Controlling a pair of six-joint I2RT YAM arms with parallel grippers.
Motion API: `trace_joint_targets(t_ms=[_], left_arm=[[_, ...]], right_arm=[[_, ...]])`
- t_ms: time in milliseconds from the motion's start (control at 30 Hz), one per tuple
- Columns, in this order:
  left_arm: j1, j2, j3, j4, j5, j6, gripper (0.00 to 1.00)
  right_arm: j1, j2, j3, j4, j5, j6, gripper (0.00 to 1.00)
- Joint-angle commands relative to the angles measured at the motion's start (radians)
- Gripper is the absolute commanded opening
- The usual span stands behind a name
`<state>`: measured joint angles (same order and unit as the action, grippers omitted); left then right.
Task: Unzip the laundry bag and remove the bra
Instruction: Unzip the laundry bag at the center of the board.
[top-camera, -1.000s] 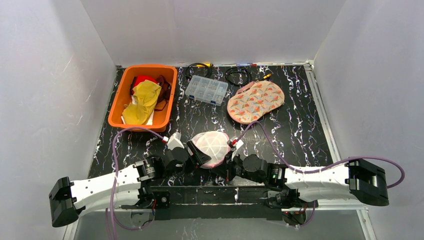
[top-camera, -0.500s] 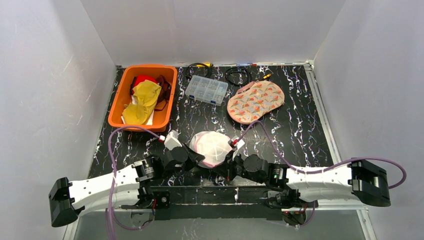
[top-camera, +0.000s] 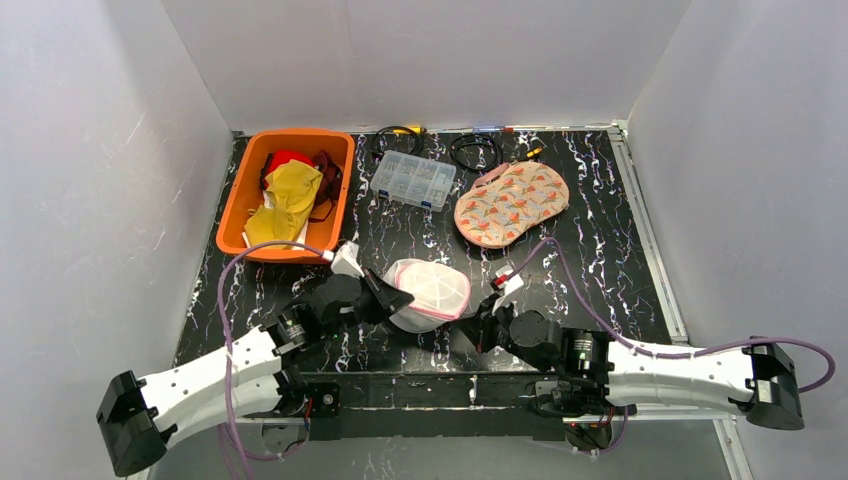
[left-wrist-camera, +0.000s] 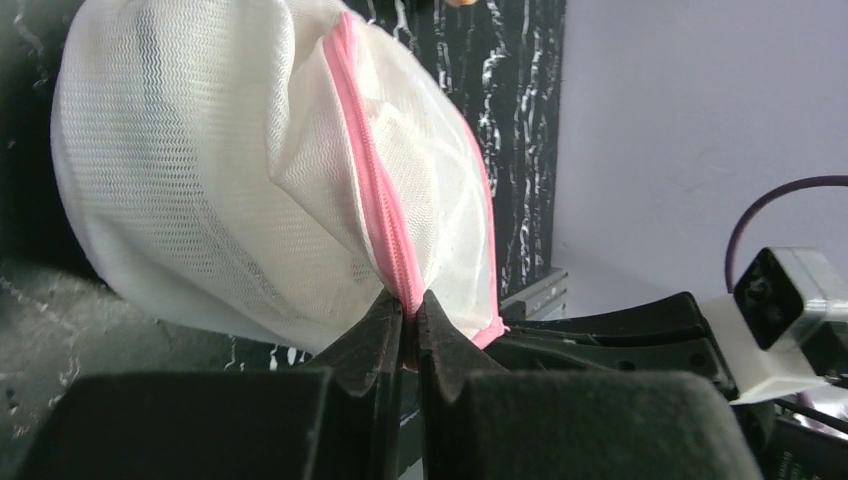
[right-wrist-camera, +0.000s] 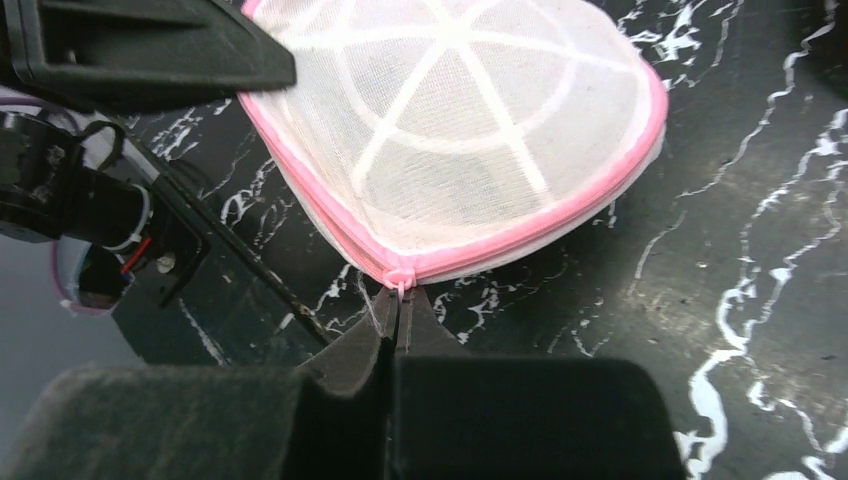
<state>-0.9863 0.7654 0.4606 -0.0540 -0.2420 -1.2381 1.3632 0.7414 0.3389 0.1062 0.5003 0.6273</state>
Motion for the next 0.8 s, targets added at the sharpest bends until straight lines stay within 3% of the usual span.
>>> trace_joint_targets(t_ms=[0,267,533,567,700,767], left_arm=[[0.142,0.041,-0.009,0.132,0.211,0.174,0.00],[0.231,0.221,0.186,0.143,0.450,0.381,0.00],[0.298,0.357,0.199,0.167,0.518,0.376,0.00],[0.298,0.357,0.192,0.167,0.522,0.367,0.05],[0.296,0.277,0.133,0.131,0.509,0.317,0.52],[0.295,0.214,0.124,0.065,0.479,0.310,0.68]], right_arm=[[0.004,-0.059,0.068,-0.147,0.045,-0.094,0.01],[0.004,-0.080,0.165,-0.282,-0.023,-0.200,0.01],[0.004,-0.037,0.045,-0.092,-0.067,-0.106,0.01],[0.004,-0.028,0.030,-0.057,-0.071,-0.086,0.01],[0.004,0.019,0.000,0.069,-0.079,-0.016,0.01],[0.004,0.045,0.005,0.103,-0.074,-0.011,0.01]])
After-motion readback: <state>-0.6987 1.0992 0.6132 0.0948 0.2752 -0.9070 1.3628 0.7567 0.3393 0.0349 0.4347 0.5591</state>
